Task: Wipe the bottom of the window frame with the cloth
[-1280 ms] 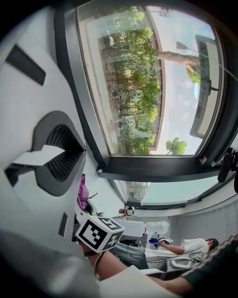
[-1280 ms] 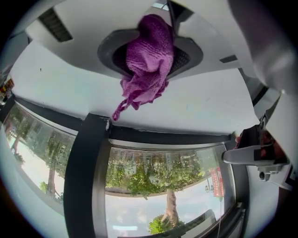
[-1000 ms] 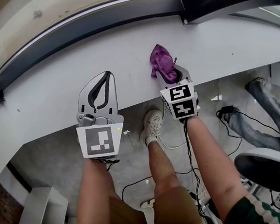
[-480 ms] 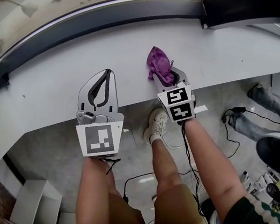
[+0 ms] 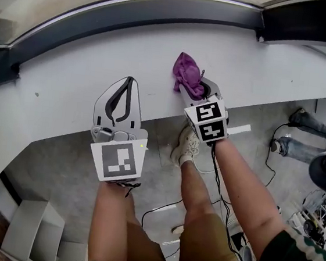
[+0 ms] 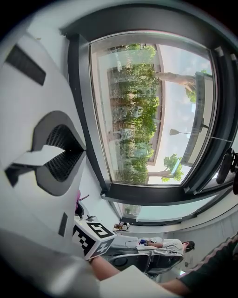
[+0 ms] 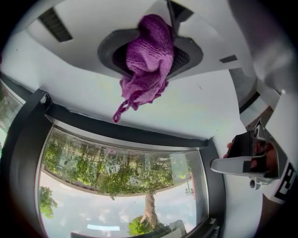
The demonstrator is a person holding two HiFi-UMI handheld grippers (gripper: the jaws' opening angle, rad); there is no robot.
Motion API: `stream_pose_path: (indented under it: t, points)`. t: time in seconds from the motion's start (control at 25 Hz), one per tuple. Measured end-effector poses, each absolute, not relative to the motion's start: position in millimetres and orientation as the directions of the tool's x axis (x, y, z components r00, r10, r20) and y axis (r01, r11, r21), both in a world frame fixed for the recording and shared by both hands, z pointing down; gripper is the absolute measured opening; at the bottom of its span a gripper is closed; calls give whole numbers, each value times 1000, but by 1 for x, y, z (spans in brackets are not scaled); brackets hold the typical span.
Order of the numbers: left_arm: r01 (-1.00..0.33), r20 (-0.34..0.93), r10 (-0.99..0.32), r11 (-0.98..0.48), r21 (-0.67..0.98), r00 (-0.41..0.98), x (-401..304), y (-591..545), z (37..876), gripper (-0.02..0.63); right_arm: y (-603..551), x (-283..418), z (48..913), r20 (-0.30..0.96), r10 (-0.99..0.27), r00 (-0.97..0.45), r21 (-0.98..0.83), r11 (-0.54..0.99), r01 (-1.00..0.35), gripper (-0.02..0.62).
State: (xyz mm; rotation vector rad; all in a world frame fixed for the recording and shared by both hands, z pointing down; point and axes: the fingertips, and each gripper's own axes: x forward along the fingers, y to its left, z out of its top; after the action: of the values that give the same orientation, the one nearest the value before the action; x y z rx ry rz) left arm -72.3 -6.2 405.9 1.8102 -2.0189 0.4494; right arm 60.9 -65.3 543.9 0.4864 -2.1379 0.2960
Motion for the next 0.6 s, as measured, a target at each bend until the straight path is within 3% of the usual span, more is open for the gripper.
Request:
stream_pose_path:
  t: [0.6]
  points:
    - [-971,477,-859,235,45,-186,-146,58,405,6,7,-40,543,809,-149,-569,-52,946,-321,150]
